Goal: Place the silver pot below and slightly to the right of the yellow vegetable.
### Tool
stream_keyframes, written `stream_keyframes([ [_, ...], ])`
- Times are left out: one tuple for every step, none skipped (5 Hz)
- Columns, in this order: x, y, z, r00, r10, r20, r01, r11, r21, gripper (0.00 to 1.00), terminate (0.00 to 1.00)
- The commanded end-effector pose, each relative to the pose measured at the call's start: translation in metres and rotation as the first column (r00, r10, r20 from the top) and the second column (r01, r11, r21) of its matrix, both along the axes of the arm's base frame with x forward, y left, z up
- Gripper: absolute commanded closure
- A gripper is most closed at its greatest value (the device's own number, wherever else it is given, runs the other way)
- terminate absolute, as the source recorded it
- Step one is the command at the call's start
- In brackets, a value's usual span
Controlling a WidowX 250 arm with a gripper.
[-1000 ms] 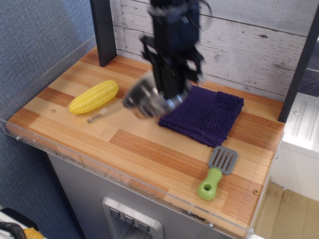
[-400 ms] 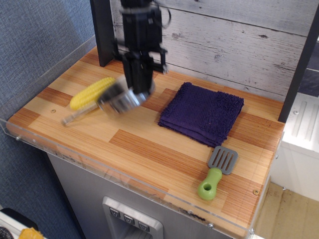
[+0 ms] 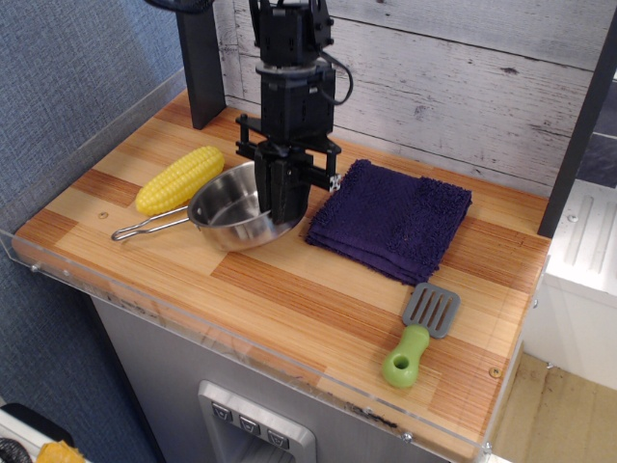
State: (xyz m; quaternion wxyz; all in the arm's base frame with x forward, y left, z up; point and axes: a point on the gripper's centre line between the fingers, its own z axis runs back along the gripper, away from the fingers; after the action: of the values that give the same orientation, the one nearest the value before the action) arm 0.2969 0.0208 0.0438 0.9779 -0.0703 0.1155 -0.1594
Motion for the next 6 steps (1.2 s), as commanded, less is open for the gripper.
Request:
stream_keyframes([
  [-0.019,0.012,-0.014,0.999,0.045,0.017,-0.045,0.999,0.017,1.00,0.00],
  [-0.024,0.022,-0.023,0.996,0.078,0.040,-0.079,0.997,0.023,1.00,0.00],
  [-0.025,0.030,-0.024,0.993,0.107,0.048,-0.108,0.994,0.020,1.00,0.00],
  [-0.023,0.037,-0.023,0.990,0.131,0.049,-0.132,0.991,0.016,1.00,0.00],
  [-0.023,0.040,-0.012,0.987,0.142,0.070,-0.143,0.990,0.002,0.00,0.00],
  [-0.020,0.036,0.026,0.974,0.141,0.180,-0.141,0.990,-0.013,0.00,0.00],
])
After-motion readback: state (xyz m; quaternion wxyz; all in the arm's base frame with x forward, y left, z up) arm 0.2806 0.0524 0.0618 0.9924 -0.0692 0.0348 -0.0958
